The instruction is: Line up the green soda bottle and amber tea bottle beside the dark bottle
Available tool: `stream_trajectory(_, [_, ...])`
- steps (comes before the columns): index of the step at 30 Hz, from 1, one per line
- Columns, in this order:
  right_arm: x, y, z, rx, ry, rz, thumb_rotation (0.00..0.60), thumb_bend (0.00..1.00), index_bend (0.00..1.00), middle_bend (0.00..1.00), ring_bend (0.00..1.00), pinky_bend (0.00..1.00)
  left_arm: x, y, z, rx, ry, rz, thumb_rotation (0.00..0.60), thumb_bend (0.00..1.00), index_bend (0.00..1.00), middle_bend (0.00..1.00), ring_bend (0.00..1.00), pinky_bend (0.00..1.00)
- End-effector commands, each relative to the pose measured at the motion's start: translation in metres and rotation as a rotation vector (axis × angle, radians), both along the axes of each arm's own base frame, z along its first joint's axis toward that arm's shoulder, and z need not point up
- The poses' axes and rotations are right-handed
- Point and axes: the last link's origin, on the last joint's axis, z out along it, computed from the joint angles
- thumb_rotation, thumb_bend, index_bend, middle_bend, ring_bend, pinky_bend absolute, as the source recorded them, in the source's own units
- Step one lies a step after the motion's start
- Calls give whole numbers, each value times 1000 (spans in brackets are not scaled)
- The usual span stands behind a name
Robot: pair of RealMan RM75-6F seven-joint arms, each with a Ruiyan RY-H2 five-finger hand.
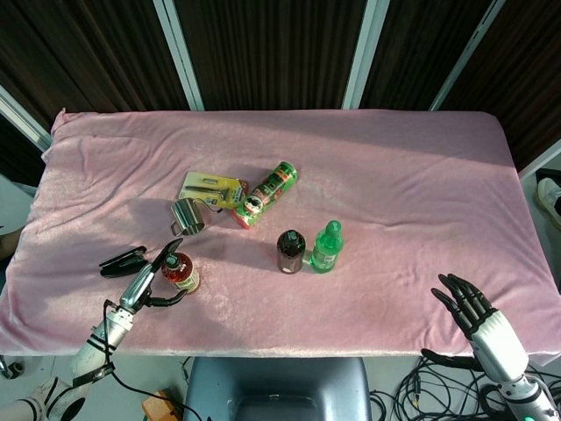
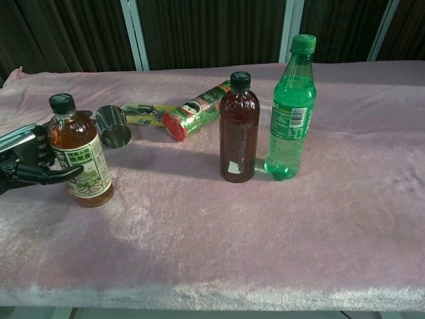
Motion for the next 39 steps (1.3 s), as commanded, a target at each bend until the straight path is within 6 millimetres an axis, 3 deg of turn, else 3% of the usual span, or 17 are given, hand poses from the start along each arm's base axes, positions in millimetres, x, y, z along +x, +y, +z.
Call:
stream_trajectory(1, [0, 0, 1, 1, 0, -6, 600, 101, 0, 0, 0, 262, 5, 4, -5, -20, 9, 8, 600, 299, 60, 124, 33, 88])
stream_trajectory(4, [-1, 0, 2, 14, 3, -14, 600, 102, 0, 0, 0, 262, 7, 8, -8, -18, 31, 18, 600, 303, 181, 222, 89, 45])
stream_trajectory(7, [-2, 2, 2, 34, 9, -16, 600, 102, 0, 0, 0, 262, 8, 12, -10, 3, 29, 47, 600, 322, 314, 381, 185, 35])
stream_trajectory(11, [-1, 3, 2, 42, 11, -18, 600, 101, 0, 0, 0, 262, 9, 13, -9, 18, 17, 70, 600, 374, 465, 539, 318, 93])
stream_trajectory(14, [-1, 3, 1, 56, 16, -19, 600, 101, 0, 0, 0, 262, 10, 17, -3, 57, -13, 88, 600, 409, 514, 583, 357, 156])
stream_trajectory(21, [-1, 3, -1, 73, 23, -19, 600, 101, 0, 0, 0, 262, 34, 38, 9, 119, -86, 76, 600, 444, 514, 583, 353, 178])
stream_trajectory(27, [-3, 1, -5, 103, 28, -36, 600, 101, 0, 0, 0, 262, 71, 53, -14, 78, -75, 25, 600, 422, 427, 479, 254, 105])
stream_trajectory(34, [-5, -1, -7, 127, 38, -52, 600, 102, 0, 0, 0, 262, 111, 67, -42, 25, -83, 8, 600, 414, 420, 475, 248, 98])
stream_trajectory(39, [-8, -1, -5, 142, 33, -70, 600, 102, 0, 0, 0, 262, 134, 69, -50, 23, -90, -13, 600, 406, 419, 474, 250, 99])
